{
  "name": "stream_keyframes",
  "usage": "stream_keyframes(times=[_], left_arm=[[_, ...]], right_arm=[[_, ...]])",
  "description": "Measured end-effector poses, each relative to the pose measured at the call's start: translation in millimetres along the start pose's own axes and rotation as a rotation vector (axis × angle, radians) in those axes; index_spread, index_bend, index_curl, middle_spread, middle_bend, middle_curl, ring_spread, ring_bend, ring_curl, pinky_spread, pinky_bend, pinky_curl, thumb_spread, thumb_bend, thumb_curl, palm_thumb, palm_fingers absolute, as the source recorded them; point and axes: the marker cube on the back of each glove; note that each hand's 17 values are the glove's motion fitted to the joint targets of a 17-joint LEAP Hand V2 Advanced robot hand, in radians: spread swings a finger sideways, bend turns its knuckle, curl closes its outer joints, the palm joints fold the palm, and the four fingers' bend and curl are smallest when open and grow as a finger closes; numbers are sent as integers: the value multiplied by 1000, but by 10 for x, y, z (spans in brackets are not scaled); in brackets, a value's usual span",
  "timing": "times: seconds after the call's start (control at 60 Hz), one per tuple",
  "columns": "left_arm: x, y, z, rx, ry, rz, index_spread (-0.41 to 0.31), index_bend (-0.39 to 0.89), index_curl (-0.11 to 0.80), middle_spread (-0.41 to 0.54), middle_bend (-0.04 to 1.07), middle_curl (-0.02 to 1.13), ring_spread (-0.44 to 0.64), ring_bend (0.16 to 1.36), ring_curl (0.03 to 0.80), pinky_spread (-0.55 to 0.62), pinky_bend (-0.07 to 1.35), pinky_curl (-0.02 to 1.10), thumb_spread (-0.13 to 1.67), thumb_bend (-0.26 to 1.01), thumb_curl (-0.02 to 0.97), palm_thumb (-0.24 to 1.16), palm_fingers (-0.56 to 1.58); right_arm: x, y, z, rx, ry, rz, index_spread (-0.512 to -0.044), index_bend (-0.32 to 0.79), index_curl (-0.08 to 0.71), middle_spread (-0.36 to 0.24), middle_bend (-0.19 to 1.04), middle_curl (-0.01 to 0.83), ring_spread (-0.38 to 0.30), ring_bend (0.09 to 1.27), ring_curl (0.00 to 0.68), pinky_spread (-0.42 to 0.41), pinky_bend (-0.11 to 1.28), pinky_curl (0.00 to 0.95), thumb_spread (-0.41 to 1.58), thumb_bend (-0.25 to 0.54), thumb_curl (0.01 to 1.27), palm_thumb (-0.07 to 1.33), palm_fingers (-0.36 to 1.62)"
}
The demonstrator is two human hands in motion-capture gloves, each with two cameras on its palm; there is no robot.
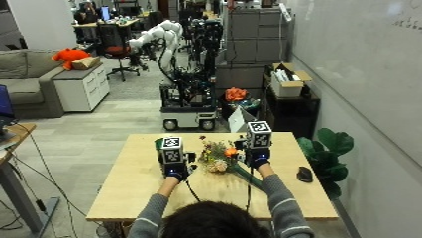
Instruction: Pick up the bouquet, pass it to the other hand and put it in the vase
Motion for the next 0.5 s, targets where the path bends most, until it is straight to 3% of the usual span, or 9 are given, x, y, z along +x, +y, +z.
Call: stream_keyframes(times=[0.267,0.4,0.5], left_arm=[[-54,-196,93,3,10,1,-22,140,239,100,208,322,220,470,239,269,327,285,1162,-17,212,163,343],[-19,-28,24,1,23,9,-22,141,255,101,200,342,226,470,248,271,321,300,1170,-18,227,160,339],[-14,-11,38,-6,34,13,-22,139,264,101,196,354,229,469,254,272,318,310,1173,-18,236,157,337]], right_arm=[[-58,-75,0,-23,8,17,-411,130,155,-86,206,260,46,433,217,245,534,295,1166,-4,213,313,76],[-6,-230,95,-14,27,13,-412,129,167,-85,206,282,46,438,231,247,534,307,1175,-16,230,318,71],[-69,-93,6,-19,22,18,-412,129,173,-85,202,294,52,442,240,247,533,314,1179,-18,238,317,68]])
